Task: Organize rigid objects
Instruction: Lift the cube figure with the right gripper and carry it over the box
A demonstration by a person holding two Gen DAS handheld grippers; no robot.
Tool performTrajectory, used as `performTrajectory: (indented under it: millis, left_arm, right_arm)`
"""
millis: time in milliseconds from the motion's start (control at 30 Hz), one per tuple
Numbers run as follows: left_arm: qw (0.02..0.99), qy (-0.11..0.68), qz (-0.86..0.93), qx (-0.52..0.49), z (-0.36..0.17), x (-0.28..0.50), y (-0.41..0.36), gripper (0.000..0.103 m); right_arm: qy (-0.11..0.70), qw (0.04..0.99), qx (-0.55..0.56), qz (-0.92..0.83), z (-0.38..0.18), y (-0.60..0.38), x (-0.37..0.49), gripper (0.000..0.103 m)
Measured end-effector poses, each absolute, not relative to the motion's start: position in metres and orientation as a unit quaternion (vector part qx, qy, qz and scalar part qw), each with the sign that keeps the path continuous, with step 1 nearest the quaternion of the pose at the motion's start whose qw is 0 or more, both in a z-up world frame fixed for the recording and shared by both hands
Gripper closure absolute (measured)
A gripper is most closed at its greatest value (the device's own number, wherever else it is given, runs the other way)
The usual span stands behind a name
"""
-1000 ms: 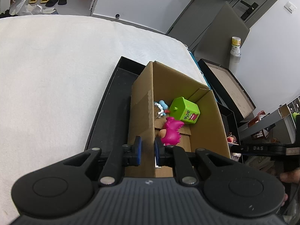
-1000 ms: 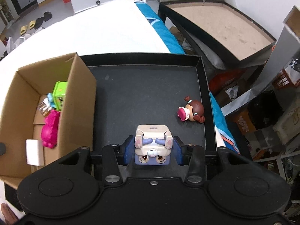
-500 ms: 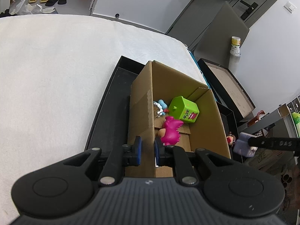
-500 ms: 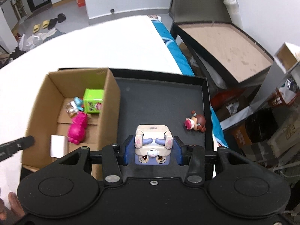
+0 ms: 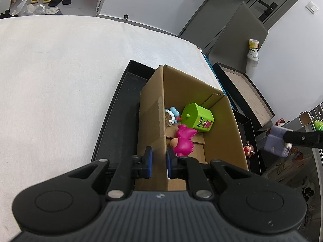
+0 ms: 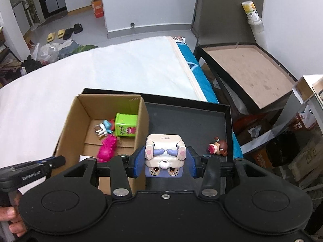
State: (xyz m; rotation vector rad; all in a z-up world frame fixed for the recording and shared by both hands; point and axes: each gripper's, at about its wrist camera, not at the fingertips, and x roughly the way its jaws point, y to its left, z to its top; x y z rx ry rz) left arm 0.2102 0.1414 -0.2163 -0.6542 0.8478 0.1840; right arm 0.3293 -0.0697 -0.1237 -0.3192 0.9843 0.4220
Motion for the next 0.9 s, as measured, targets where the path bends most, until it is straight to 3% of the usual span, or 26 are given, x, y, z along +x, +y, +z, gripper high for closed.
performTrajectory:
  millis: [900]
  left_arm:
    - [0.856,0.403,0.087,-0.312,-0.216,0.209,0.139,0.090]
  right_arm:
    - [0.455,0.835,-0.154,0.268,-0.115,-0.012,0.306,0.060]
